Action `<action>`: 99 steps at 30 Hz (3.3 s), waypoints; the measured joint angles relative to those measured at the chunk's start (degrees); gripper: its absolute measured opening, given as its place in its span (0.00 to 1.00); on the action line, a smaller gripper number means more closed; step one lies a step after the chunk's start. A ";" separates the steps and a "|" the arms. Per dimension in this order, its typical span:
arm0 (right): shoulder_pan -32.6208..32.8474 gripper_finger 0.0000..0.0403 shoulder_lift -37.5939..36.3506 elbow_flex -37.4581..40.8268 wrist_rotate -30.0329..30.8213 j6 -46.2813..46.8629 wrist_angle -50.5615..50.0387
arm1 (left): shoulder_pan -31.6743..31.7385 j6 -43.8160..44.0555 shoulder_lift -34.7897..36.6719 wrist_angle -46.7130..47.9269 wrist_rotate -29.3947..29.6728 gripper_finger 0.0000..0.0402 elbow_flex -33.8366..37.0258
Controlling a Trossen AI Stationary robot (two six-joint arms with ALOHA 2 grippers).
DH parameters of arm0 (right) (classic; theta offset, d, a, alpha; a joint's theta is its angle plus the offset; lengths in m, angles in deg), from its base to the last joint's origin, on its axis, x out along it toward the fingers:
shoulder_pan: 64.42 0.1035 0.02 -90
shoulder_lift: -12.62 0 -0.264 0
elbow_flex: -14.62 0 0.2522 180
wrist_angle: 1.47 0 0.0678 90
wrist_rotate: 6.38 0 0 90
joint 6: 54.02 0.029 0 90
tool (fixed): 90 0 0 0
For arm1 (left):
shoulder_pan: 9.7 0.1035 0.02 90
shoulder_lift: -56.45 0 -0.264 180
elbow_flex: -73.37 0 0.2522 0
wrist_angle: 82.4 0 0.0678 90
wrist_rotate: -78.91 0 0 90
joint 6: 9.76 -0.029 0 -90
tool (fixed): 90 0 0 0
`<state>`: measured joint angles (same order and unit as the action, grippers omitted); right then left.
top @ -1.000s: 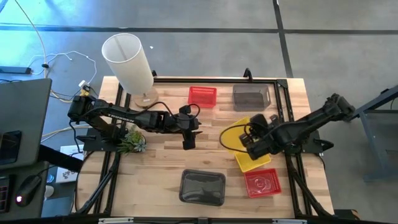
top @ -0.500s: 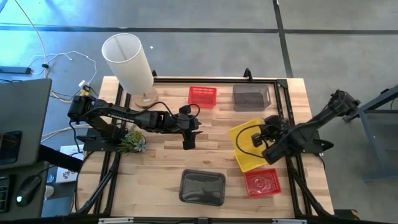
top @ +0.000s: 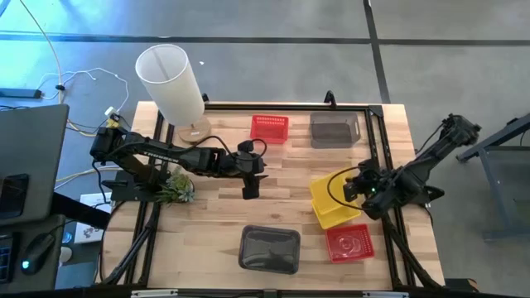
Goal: Stack baskets by color
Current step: Stack the left yellow bin into the stacked yellow bins, then stack the top red bin into the stacked red bins
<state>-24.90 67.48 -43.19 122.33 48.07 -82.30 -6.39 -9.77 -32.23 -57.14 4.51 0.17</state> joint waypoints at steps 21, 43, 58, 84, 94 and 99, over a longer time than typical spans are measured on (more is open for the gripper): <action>5.54 0.00 0.44 5.13 -9.68 8.66 7.21 | 0.00 1.51 0.00 1.39 -0.02 0.39 0.00; 5.49 0.00 4.88 5.13 -14.07 12.22 4.33 | 0.00 1.36 0.00 1.36 -0.02 0.39 0.00; 5.49 0.01 4.88 5.13 -14.69 13.84 4.71 | 0.00 1.36 0.00 1.36 -0.02 0.39 0.00; 5.47 0.22 4.18 -2.31 -8.04 14.49 -4.47 | 1.78 -3.24 0.00 1.80 2.89 0.39 0.00; 5.49 0.21 4.27 -3.63 -6.06 14.27 -5.40 | 7.13 -10.54 0.00 0.72 3.04 0.39 0.00; 5.49 0.21 4.27 -3.63 0.26 9.72 -3.04 | 10.83 -14.98 0.00 -1.34 3.06 0.39 -0.15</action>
<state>-19.41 71.75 -46.82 122.59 57.78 -85.34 4.43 -24.75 -32.23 -58.48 7.57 0.02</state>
